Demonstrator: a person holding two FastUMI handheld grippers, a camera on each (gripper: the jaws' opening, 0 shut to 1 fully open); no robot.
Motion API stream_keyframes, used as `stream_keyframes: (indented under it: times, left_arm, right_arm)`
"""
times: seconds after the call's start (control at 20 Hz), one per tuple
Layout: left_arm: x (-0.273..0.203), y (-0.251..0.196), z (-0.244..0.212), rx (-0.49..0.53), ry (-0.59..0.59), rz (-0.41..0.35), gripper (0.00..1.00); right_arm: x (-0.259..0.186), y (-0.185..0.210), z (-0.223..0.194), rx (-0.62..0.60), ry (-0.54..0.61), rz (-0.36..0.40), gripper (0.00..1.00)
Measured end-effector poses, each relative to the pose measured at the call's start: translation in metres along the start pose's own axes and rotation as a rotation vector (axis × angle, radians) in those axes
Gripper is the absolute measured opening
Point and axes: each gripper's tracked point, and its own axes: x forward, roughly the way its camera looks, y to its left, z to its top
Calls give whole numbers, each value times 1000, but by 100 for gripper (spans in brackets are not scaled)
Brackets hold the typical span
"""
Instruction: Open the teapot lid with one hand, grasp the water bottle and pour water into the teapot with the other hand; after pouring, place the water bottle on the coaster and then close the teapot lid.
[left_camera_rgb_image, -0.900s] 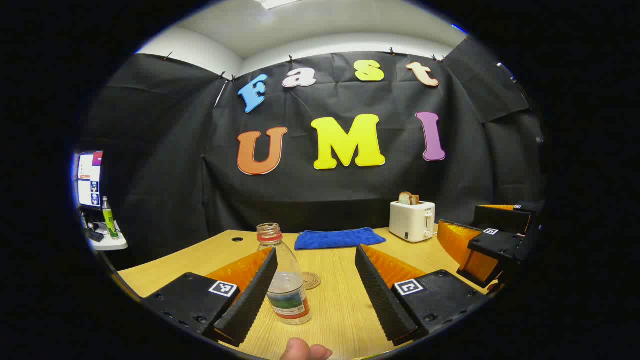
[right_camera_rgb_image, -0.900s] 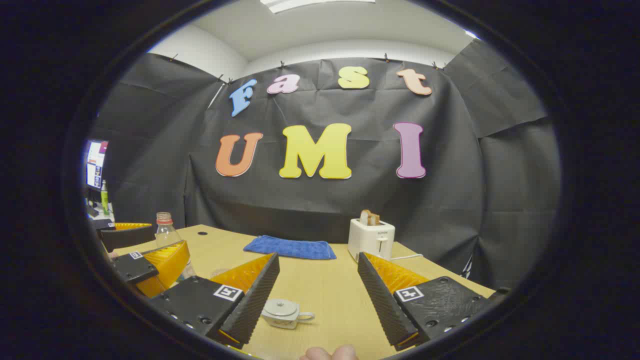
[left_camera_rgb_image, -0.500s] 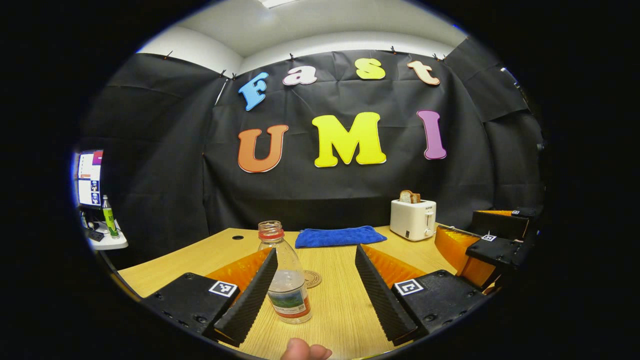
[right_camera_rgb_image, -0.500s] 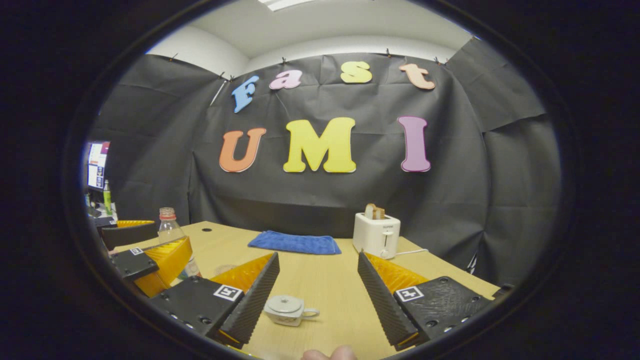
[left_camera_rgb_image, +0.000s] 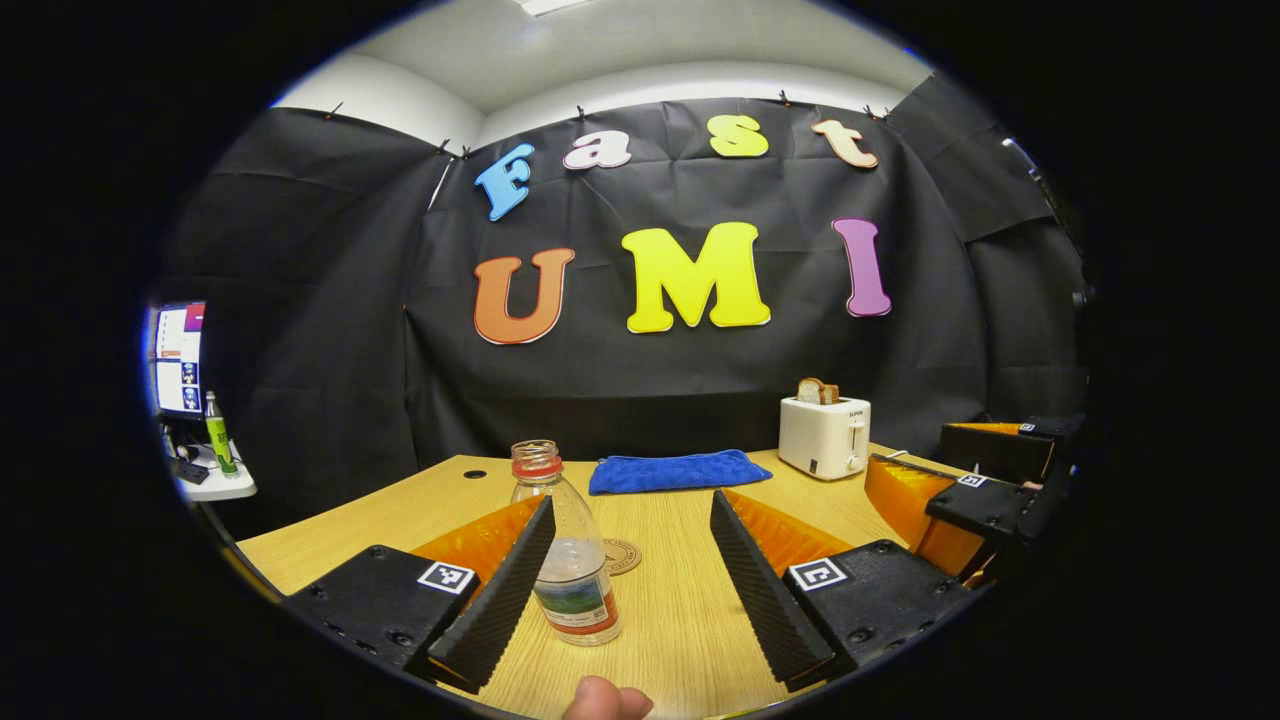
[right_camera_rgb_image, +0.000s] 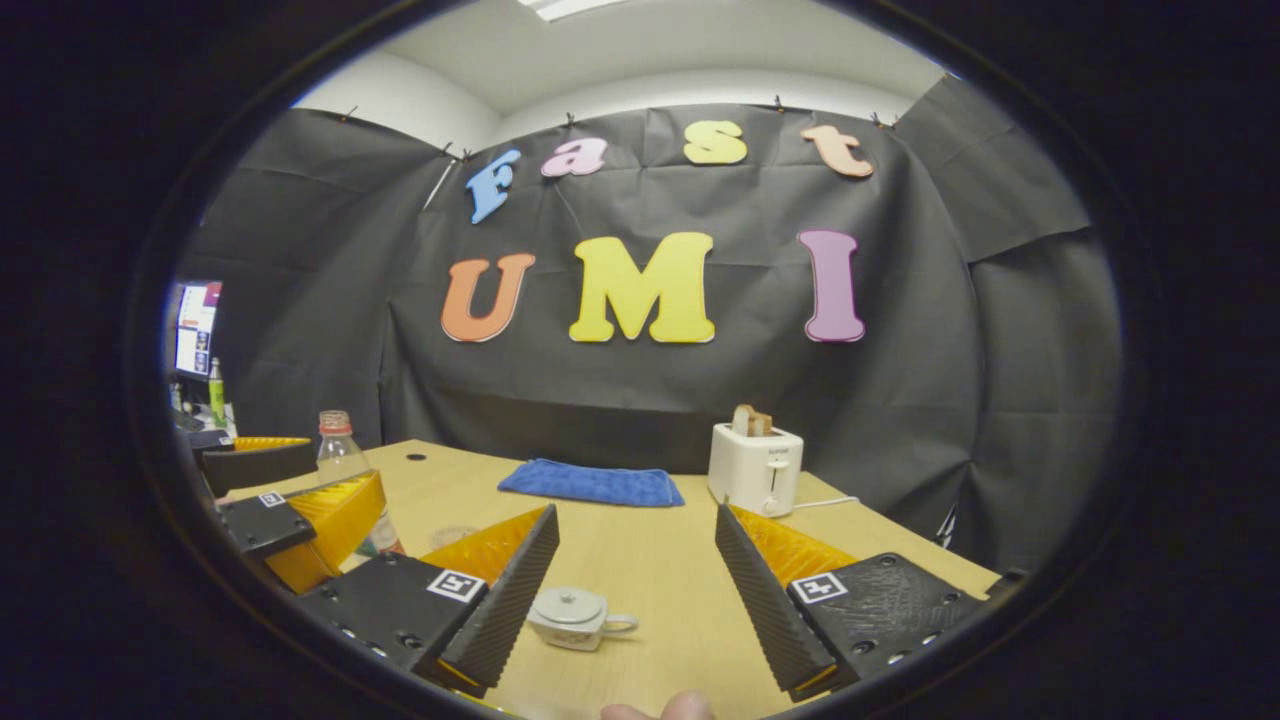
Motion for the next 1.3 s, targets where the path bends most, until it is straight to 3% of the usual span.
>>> stream_keyframes:
  times: [0.8, 0.9, 1.05, 1.1, 1.25, 1.3]
  left_arm:
    - [-1, 21, 3, -25, 7, 47, 98]
    - [0, 26, 2, -32, 11, 54, 98]
    - [1, 31, 3, -40, 14, 63, 98]
    - [0, 33, 3, -41, 14, 66, 98]
    - [2, 34, 2, -41, 20, 66, 98]
    - [2, 34, 0, -39, 22, 66, 98]
  right_arm:
    - [51, 34, -90, 2, 179, 72, 97]
    - [59, 41, -97, 0, 200, 84, 94]
    - [64, 51, -96, -12, 208, 115, 70]
    - [65, 55, -98, -17, 212, 125, 68]
    - [67, 61, -99, -31, 220, 146, 39]
    - [67, 62, -98, -39, 222, 149, 34]
